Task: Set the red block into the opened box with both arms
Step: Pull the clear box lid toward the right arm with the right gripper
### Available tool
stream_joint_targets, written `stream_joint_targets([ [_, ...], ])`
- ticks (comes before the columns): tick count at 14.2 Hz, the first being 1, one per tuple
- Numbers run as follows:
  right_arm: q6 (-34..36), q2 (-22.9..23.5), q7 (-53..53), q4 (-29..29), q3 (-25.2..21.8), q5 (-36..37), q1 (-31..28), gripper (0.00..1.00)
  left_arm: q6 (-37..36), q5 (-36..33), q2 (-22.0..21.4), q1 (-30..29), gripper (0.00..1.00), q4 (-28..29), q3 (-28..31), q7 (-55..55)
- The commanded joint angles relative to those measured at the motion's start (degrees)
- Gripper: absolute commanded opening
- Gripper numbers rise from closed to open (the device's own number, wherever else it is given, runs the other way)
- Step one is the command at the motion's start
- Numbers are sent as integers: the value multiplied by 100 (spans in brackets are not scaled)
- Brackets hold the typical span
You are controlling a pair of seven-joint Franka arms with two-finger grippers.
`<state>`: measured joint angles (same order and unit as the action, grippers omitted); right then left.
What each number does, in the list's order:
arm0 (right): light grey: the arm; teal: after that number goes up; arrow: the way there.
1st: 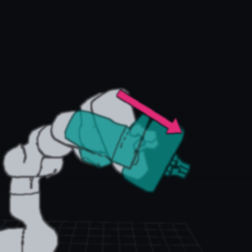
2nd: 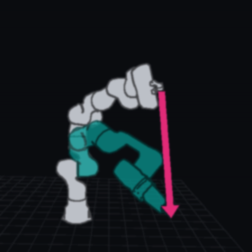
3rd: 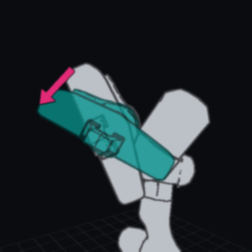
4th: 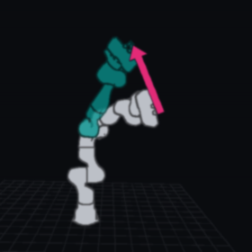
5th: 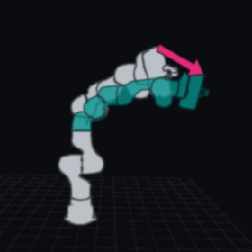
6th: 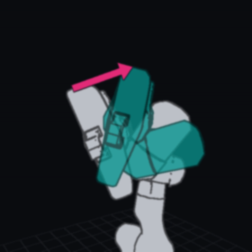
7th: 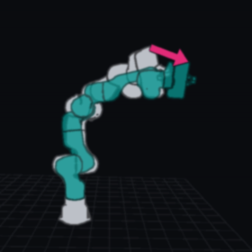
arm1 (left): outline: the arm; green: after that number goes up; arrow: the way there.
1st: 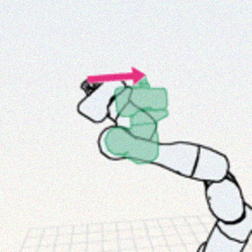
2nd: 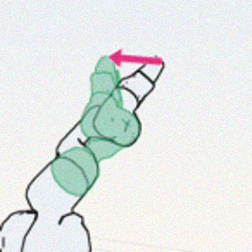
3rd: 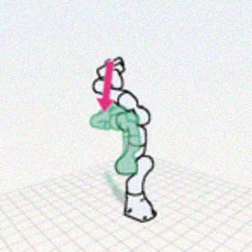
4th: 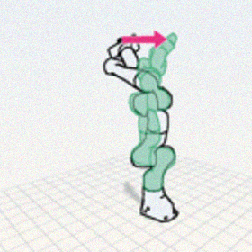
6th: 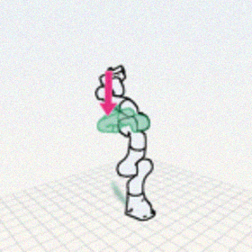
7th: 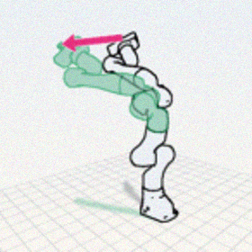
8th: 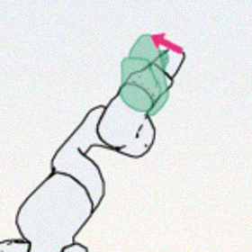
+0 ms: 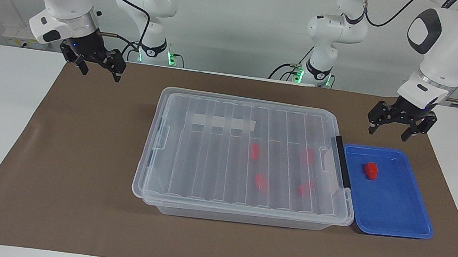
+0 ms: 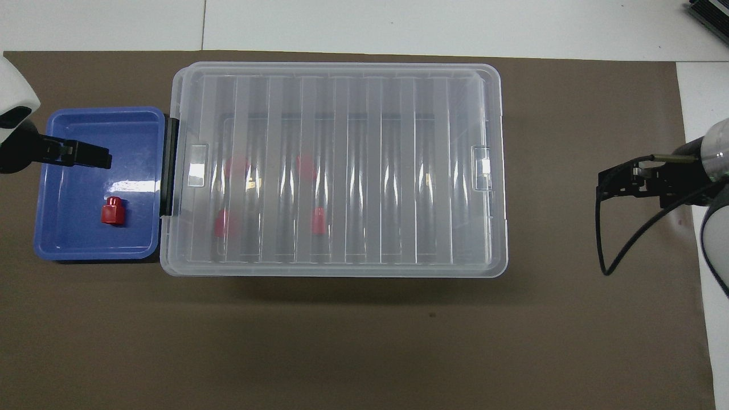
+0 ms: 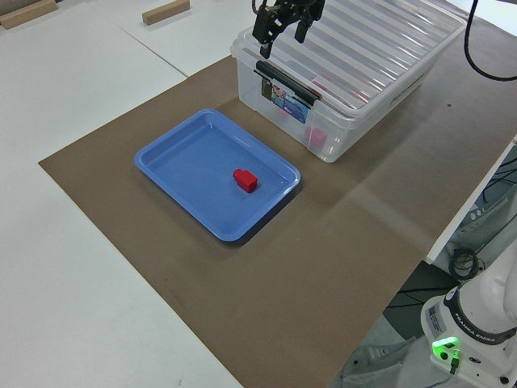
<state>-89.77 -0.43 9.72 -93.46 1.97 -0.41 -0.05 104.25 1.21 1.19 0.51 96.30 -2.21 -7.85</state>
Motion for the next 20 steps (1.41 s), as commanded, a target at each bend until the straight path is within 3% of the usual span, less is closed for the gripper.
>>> stream_joint_targets([
  [1,-103,-203,91,-234,31,33,-21,100,-72,63,-110,37,100,65,36,-6],
  [6,-488,-160,38,-278,57,7,-13,100,-72,63,-110,37,100,65,36,-6],
  [10,-1418,-98,100,-664,75,-11,294,99,-72,63,-110,37,100,73,36,-6],
  [13,-2158,147,100,-885,84,-2,400,99,-72,63,-110,37,100,65,36,-6],
  [20,-2905,622,338,-972,84,-2,717,99,-63,63,-110,37,100,65,45,-6],
])
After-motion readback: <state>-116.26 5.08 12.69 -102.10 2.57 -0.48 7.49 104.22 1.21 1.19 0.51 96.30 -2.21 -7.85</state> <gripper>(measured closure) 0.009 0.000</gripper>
